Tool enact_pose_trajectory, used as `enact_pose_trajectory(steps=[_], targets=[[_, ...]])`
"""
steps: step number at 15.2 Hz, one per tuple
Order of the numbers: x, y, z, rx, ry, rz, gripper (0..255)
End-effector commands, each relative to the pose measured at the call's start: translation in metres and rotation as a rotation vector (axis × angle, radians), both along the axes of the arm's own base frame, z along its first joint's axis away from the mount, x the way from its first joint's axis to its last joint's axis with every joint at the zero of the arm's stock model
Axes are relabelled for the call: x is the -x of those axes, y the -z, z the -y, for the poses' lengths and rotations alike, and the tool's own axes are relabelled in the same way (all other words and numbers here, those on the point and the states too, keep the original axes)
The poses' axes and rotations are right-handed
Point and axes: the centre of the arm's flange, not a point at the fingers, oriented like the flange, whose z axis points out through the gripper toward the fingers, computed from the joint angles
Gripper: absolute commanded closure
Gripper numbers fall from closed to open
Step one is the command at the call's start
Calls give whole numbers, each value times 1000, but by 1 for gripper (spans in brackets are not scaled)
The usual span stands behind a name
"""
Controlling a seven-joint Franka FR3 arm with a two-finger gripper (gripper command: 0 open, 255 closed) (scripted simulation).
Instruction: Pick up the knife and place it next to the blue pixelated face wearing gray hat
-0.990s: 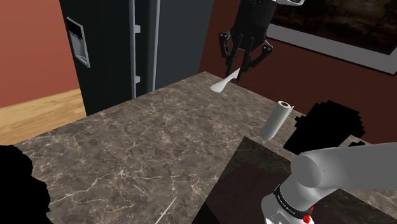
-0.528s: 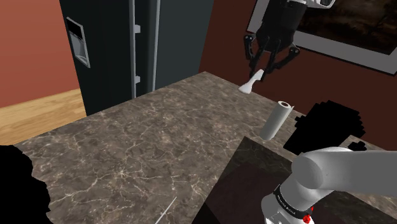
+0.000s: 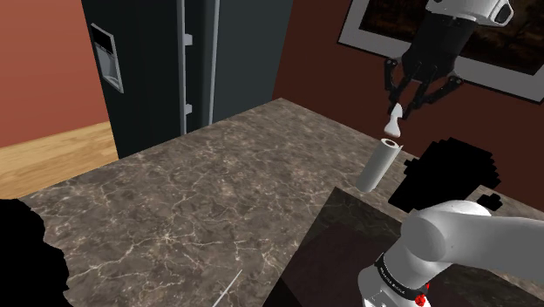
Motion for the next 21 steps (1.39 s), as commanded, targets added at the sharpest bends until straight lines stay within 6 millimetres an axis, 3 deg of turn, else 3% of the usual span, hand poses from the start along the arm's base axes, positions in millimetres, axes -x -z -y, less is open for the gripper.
enact_pose_trajectory(steps=[1,21], targets=[[20,3,23,-1,-1,-1,255],[176,3,235,-1,-1,-1,255]])
